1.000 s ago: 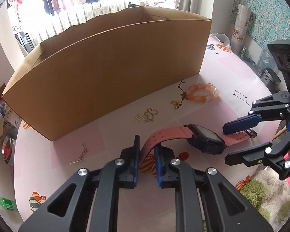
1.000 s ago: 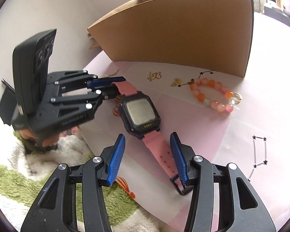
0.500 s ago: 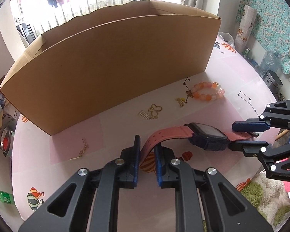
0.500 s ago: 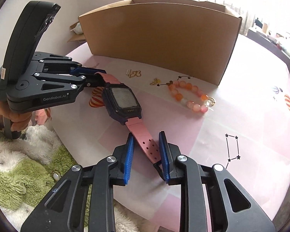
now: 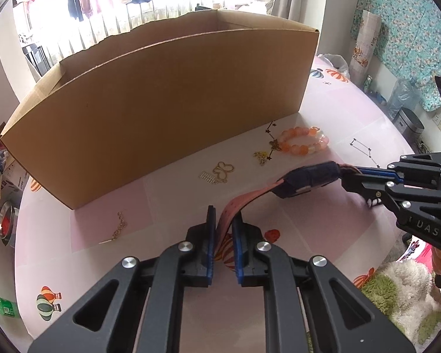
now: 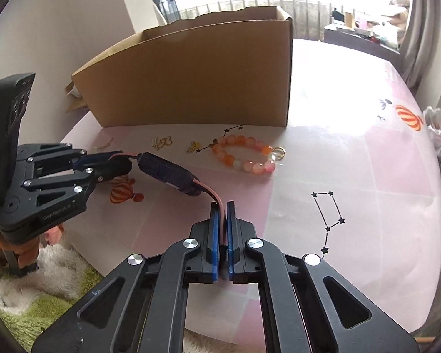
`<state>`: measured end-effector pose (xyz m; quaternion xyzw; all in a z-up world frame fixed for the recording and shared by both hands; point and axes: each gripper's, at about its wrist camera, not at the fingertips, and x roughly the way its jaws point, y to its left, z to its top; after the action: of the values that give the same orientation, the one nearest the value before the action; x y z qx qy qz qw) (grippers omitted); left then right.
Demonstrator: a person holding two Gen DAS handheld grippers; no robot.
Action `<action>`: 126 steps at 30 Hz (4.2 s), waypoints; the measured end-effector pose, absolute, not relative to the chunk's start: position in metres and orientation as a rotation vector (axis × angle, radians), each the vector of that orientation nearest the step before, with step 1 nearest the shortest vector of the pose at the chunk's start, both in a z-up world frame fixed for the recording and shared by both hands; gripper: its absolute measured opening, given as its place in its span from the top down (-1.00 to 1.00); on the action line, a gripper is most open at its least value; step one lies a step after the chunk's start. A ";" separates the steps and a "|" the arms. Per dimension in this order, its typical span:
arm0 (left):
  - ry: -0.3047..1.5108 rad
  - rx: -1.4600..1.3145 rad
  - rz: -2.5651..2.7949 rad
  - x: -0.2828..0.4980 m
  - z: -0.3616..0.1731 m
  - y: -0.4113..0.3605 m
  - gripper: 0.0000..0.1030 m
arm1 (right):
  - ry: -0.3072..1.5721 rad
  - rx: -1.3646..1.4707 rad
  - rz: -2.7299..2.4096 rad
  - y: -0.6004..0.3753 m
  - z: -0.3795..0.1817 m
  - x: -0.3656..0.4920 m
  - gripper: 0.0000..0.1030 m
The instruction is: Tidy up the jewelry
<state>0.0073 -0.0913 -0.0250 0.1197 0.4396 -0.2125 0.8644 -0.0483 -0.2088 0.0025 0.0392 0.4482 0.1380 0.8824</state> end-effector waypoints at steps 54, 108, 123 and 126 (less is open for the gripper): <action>1.079 0.058 -0.489 0.234 0.049 -0.074 0.94 | 1.030 -0.269 0.331 -0.154 0.109 0.180 1.00; 0.677 -0.124 -0.261 0.040 0.072 0.102 -0.62 | 1.631 -0.005 0.261 -0.097 0.013 0.239 -0.17; 0.730 -0.256 -0.275 0.028 0.035 0.128 -0.62 | 1.619 0.469 0.033 -0.155 -0.014 0.247 0.21; 0.735 -0.265 -0.282 0.028 0.033 0.128 -0.62 | 1.634 0.656 0.037 -0.167 -0.022 0.237 0.48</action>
<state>0.0285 0.1275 0.0331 -0.1286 0.3572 -0.1370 0.9149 0.2373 -0.1672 -0.0220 0.2873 0.7153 0.0161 0.6368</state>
